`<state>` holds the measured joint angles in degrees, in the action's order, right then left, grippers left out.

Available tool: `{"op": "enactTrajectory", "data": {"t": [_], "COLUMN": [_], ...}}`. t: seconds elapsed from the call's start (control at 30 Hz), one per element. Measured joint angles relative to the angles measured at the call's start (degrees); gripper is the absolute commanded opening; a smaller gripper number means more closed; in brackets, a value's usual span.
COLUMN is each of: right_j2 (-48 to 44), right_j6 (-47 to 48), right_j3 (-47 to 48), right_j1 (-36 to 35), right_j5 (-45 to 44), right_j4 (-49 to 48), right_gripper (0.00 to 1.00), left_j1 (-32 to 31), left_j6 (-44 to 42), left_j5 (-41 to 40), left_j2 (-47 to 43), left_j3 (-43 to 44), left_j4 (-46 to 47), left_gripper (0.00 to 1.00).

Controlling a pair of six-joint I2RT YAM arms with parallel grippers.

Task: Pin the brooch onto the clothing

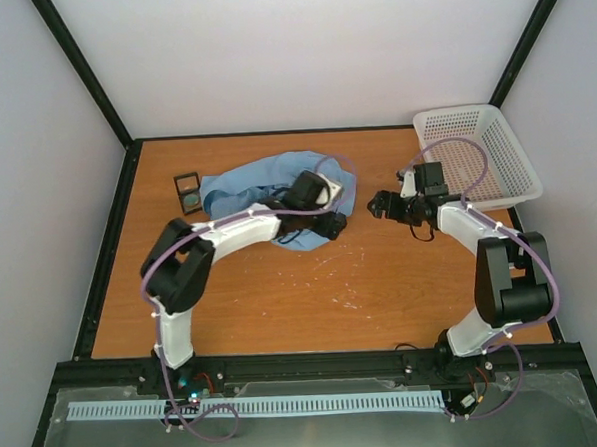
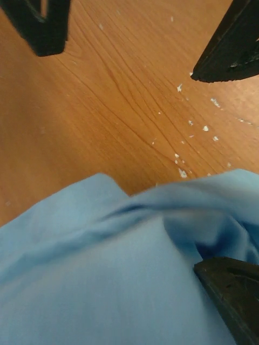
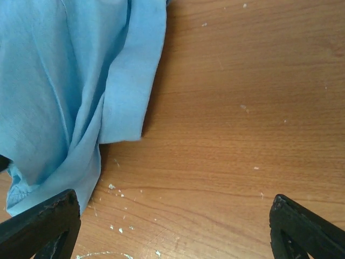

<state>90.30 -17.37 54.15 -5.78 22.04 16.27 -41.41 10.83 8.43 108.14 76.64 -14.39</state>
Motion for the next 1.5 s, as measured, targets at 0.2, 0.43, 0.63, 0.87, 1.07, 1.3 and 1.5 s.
{"op": "enactTrajectory", "data": {"t": [0.2, 0.43, 0.63, 0.87, 1.07, 1.3, 1.5], "right_j2": [-1.6, -2.6, -3.6, -13.0, -21.4, -28.1, -34.3], "right_j6": [-0.1, -0.1, 1.4, 4.5, 8.6, 11.8, 12.2], "right_j3": [-3.0, -4.0, -5.2, -11.3, -15.5, -25.2, -30.8], "right_j1": [0.7, 0.9, 0.9, -2.8, -11.6, -13.1, -13.3], "right_j5": [0.7, 0.7, 2.8, 8.6, 13.7, 19.9, 21.1], "right_j4": [-0.9, -1.1, -3.0, -13.8, -29.8, -45.5, -50.4], "right_gripper": [0.93, 0.9, 0.87, 0.87, 0.89, 0.89, 0.92], "left_j1": [-6.0, -5.9, -5.9, -4.1, 1.2, 1.4, 1.4], "left_j6": [-3.6, -5.7, -5.4, -5.7, -5.6, -5.4, -5.4], "left_j5": [-12.6, -22.6, -25.0, -19.6, -12.5, -7.2, -5.6], "left_j2": [9.1, 14.4, 5.6, -28.6, -39.0, -38.3, -36.9], "left_j3": [5.7, 8.0, 3.1, -0.2, 5.8, 11.0, 17.4], "left_j4": [-4.2, -7.1, -12.7, -14.5, -16.6, -20.3, -22.6], "left_gripper": [0.79, 0.03, 0.01, 0.01, 0.01, 0.01, 0.01]}}
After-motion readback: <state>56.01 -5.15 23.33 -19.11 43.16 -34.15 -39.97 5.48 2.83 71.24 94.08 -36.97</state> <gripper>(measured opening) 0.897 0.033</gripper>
